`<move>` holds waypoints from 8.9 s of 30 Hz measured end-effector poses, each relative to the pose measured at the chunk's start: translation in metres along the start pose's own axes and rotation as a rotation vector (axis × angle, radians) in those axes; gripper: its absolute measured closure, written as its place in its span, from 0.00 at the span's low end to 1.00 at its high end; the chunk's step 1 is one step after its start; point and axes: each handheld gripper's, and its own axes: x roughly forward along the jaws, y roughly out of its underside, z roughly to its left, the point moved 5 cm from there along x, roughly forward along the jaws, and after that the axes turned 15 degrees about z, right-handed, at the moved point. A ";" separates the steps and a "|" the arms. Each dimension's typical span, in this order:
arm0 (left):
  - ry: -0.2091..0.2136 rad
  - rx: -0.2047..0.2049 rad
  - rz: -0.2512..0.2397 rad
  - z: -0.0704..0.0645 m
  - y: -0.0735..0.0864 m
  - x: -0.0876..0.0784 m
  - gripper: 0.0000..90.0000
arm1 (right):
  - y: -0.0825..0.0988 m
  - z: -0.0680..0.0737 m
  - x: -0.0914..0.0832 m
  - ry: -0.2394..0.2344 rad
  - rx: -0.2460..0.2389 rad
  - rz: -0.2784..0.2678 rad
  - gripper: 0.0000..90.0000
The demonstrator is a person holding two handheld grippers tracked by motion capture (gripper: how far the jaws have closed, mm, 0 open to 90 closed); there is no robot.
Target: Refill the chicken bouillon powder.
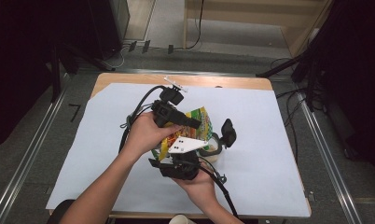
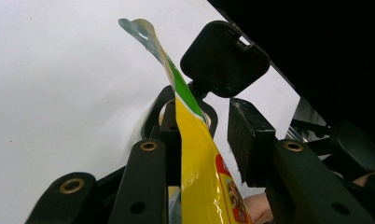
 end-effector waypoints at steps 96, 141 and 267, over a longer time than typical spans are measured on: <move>0.032 -0.027 0.011 0.007 -0.009 -0.002 0.75 | -0.006 -0.008 -0.003 -0.036 0.056 0.021 0.68; 0.053 -0.035 0.005 0.017 -0.013 -0.003 0.75 | -0.013 -0.016 0.000 -0.027 0.042 0.048 0.68; 0.038 -0.027 0.034 0.008 -0.013 0.000 0.74 | -0.009 -0.008 -0.003 -0.033 0.056 0.035 0.68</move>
